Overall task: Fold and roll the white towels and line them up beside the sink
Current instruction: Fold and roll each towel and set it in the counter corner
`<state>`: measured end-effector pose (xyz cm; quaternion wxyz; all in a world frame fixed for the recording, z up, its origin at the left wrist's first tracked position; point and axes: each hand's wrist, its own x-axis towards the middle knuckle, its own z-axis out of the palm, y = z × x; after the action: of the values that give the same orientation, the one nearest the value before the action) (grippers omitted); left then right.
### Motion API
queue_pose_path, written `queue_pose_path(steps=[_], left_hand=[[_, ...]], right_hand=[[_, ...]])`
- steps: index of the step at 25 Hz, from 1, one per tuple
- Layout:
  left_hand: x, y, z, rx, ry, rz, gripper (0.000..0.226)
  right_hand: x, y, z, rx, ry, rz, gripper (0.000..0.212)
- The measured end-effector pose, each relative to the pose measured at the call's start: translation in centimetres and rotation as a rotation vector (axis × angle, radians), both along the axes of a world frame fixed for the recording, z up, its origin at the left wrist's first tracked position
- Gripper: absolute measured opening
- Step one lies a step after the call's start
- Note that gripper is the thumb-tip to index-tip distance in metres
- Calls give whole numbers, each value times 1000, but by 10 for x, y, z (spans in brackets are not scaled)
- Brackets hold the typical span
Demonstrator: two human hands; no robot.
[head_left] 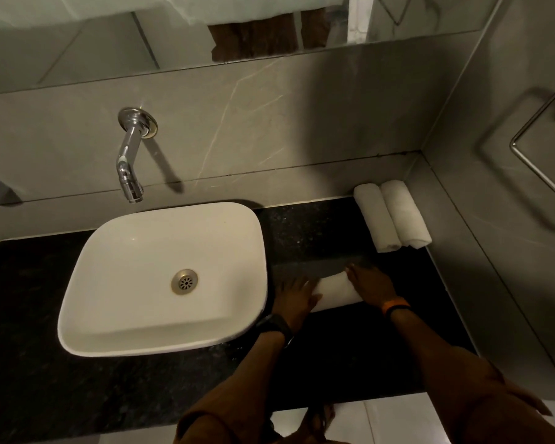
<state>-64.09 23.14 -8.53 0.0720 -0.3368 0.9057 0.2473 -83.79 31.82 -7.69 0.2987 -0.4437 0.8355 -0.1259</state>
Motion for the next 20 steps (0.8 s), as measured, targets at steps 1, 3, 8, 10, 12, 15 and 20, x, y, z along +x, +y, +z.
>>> queue_pose_path(steps=[1, 3, 8, 10, 12, 15, 20], left_hand=[[-2, -5, -3, 74, -10, -10, 49], [-3, -9, -6, 209, 27, 75, 49], [-21, 14, -12, 270, 279, 431, 43], [-40, 22, -10, 472, 386, 563, 40], [-60, 18, -6, 614, 462, 612, 40], [-95, -8, -5, 632, 519, 553, 44], [-153, -48, -9, 637, 573, 536, 52]], right_hand=[[2, -5, 2, -28, -39, -57, 41], [11, -9, 4, -175, -131, -325, 41], [70, 4, -15, -340, -352, -788, 33], [82, 0, -18, -344, -410, -724, 42], [69, -8, -20, -355, -285, -620, 49], [20, -30, -22, -293, -21, -397, 45], [-47, -59, -23, -146, 515, -42, 62]])
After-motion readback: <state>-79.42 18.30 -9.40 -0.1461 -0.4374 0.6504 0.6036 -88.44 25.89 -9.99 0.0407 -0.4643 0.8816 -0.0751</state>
